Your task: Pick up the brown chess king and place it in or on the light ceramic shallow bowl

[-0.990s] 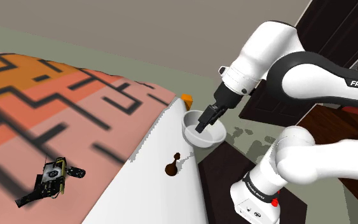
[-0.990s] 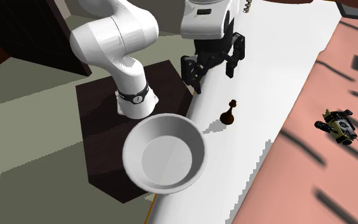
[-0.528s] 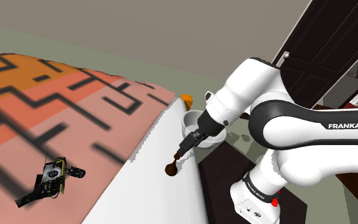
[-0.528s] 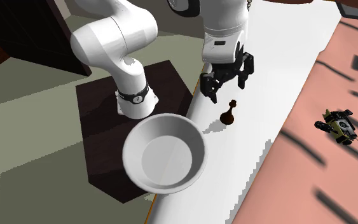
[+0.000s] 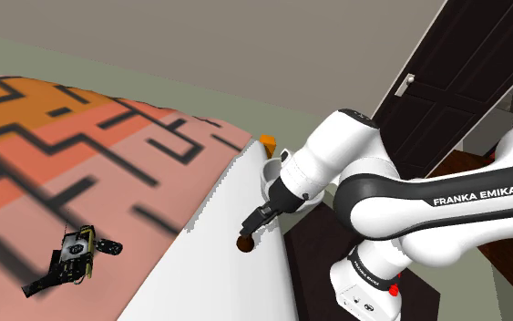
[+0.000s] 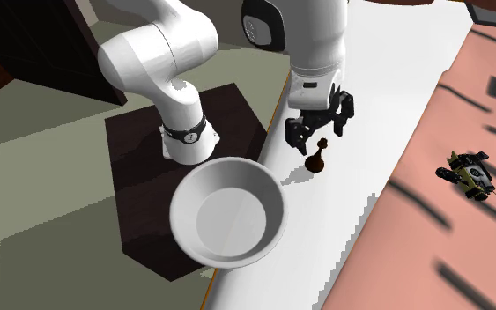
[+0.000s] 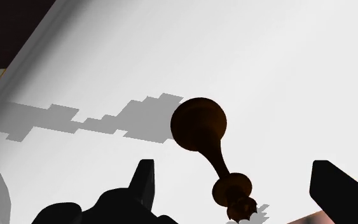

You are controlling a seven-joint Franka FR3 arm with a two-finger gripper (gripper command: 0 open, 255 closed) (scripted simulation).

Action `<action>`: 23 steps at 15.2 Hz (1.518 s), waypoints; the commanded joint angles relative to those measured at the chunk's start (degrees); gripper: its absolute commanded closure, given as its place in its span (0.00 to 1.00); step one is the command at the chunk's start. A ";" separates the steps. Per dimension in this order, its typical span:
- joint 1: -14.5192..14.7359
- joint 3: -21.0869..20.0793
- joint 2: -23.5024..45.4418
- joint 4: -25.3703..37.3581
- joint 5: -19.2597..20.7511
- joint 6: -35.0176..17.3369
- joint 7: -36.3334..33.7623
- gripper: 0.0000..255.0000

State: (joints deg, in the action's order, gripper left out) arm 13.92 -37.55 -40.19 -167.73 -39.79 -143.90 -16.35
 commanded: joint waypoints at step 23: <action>-0.44 0.96 -2.39 1.46 1.53 3.62 -0.84 1.00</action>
State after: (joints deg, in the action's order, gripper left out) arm 13.75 -36.95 -41.84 -166.90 -38.89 -141.62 -16.91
